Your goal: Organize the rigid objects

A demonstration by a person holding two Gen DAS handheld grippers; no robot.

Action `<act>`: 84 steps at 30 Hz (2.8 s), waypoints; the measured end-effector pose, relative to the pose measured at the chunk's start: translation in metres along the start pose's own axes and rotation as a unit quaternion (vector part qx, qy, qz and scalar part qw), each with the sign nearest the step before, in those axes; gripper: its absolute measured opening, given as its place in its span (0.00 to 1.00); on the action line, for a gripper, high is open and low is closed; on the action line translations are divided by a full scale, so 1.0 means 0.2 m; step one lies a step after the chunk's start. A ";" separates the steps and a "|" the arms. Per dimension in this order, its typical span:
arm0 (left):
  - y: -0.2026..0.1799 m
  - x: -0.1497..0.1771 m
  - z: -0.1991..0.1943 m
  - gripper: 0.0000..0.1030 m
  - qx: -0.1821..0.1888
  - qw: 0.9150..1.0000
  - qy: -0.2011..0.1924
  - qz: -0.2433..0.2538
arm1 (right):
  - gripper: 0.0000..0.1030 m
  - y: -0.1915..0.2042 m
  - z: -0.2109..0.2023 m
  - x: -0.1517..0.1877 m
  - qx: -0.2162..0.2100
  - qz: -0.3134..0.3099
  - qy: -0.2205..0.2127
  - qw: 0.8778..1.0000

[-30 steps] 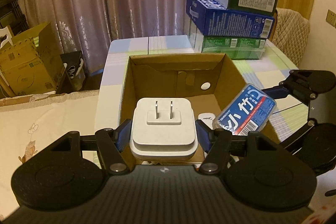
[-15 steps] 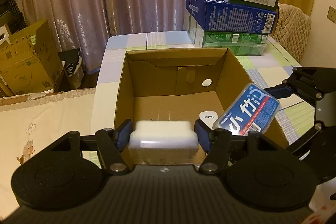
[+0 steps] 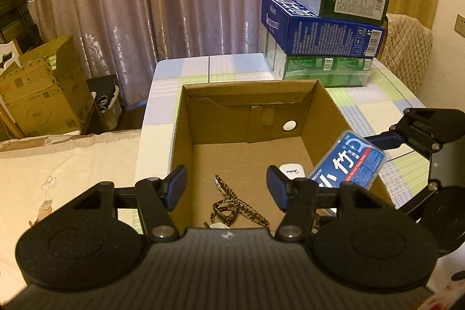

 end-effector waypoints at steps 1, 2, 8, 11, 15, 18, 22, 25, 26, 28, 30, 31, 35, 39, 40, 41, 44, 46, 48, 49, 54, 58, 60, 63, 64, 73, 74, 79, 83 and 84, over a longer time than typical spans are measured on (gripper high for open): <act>0.00 0.00 -0.01 0.55 -0.001 1.000 0.000 0.001 | 0.85 0.00 0.00 0.00 -0.001 -0.001 0.000 1.000; 0.00 0.00 -0.01 0.55 -0.002 1.000 0.000 0.002 | 0.85 0.01 0.00 0.00 -0.001 -0.001 0.000 1.000; 0.00 0.03 -0.05 0.55 -0.004 1.000 0.001 -0.002 | 0.85 0.03 -0.01 0.00 -0.003 -0.003 0.002 1.000; 0.00 0.04 -0.06 0.55 -0.004 1.000 0.004 -0.001 | 0.85 0.04 -0.02 0.00 -0.003 -0.002 0.003 1.000; 0.00 0.05 -0.09 0.55 -0.006 1.000 0.004 0.001 | 0.85 0.05 -0.02 0.00 -0.003 -0.005 0.004 1.000; 0.01 0.05 -0.10 0.55 -0.007 1.000 0.003 0.000 | 0.85 0.06 -0.03 -0.01 -0.002 -0.007 0.005 1.000; 0.01 0.06 -0.12 0.55 -0.007 1.000 0.003 -0.002 | 0.85 0.07 -0.03 -0.01 0.000 -0.009 0.005 1.000; 0.01 0.07 -0.12 0.55 -0.007 1.000 0.003 -0.002 | 0.85 0.08 -0.03 -0.02 0.000 -0.009 0.006 1.000; 0.02 0.07 -0.12 0.55 -0.006 1.000 0.002 -0.003 | 0.85 0.08 -0.03 -0.02 0.000 -0.010 0.007 1.000; 0.02 0.07 -0.12 0.55 -0.006 1.000 0.003 -0.002 | 0.85 0.08 -0.02 -0.02 0.000 -0.010 0.008 1.000; 0.02 0.07 -0.12 0.55 -0.007 1.000 0.004 -0.002 | 0.85 0.08 -0.01 -0.01 0.000 -0.011 0.009 1.000; 0.02 0.08 -0.12 0.55 -0.007 1.000 0.004 -0.003 | 0.85 0.08 -0.01 -0.01 0.001 -0.011 0.011 1.000; 0.02 0.09 -0.12 0.55 -0.007 1.000 0.005 -0.003 | 0.85 0.07 -0.01 -0.02 0.008 -0.009 0.003 1.000; 0.03 0.10 -0.12 0.55 -0.008 1.000 0.005 -0.006 | 0.85 0.07 -0.02 -0.02 0.007 -0.006 0.000 1.000; 0.03 0.10 -0.12 0.55 -0.008 1.000 0.005 -0.006 | 0.85 0.07 -0.02 -0.02 0.007 -0.006 0.000 1.000; 0.03 0.10 -0.12 0.55 -0.007 1.000 0.005 -0.007 | 0.85 0.07 -0.02 -0.02 0.006 -0.006 0.001 1.000; 0.03 0.10 -0.13 0.55 -0.008 1.000 0.005 -0.007 | 0.85 0.08 -0.03 -0.02 0.004 -0.004 0.002 1.000; 0.03 0.10 -0.14 0.55 -0.008 1.000 0.005 -0.008 | 0.85 0.08 -0.03 -0.01 0.004 -0.005 0.003 1.000; 0.03 0.10 -0.14 0.55 -0.008 1.000 0.004 -0.008 | 0.85 0.08 -0.03 -0.01 0.004 -0.003 0.003 1.000; 0.03 0.10 -0.15 0.55 -0.008 1.000 0.004 -0.007 | 0.85 0.08 -0.03 -0.01 0.004 -0.003 0.003 1.000; 0.03 0.09 -0.18 0.55 -0.011 1.000 0.002 -0.008 | 0.85 0.09 -0.07 -0.01 0.002 0.001 -0.001 1.000; 0.03 0.09 -0.22 0.55 -0.012 1.000 0.002 -0.008 | 0.85 0.10 -0.10 -0.02 0.001 0.009 -0.001 1.000; 0.03 0.09 -0.23 0.55 -0.014 1.000 0.002 -0.008 | 0.85 0.10 -0.12 -0.02 0.000 0.012 -0.002 1.000; 0.02 0.08 -0.27 0.55 -0.016 1.000 0.000 -0.009 | 0.85 0.11 -0.16 -0.02 0.000 0.020 -0.005 1.000; 0.02 0.08 -0.29 0.55 -0.017 1.000 -0.002 -0.011 | 0.85 0.11 -0.17 -0.03 -0.001 0.025 -0.007 1.000; -0.02 0.10 -0.46 0.60 -0.019 0.999 -0.016 -0.026 | 0.85 0.12 -0.35 0.00 -0.007 0.095 -0.016 0.995; -0.03 0.10 -0.49 0.61 -0.018 0.999 -0.017 -0.028 | 0.85 0.13 -0.37 0.01 -0.008 0.103 -0.017 0.994; -0.07 0.14 -0.60 0.82 -0.018 0.999 -0.026 -0.031 | 0.89 0.13 -0.48 0.08 -0.005 0.141 -0.024 0.990; -0.09 0.19 -0.68 0.92 -0.033 0.999 -0.029 -0.031 | 0.95 0.12 -0.59 0.14 0.000 0.173 -0.035 0.984; -0.10 0.20 -0.69 0.93 -0.037 0.998 -0.028 -0.033 | 0.95 0.12 -0.61 0.15 0.002 0.179 -0.036 0.983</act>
Point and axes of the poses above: each gripper's, at about its wrist camera, not at the fingertips, and z roughly the way its jaws point, y to its left, x to its underside, the point moved 5 cm from there along z, roughly the way its jaws point, and after that the axes turned 13 degrees about z, right-handed, at the moved point
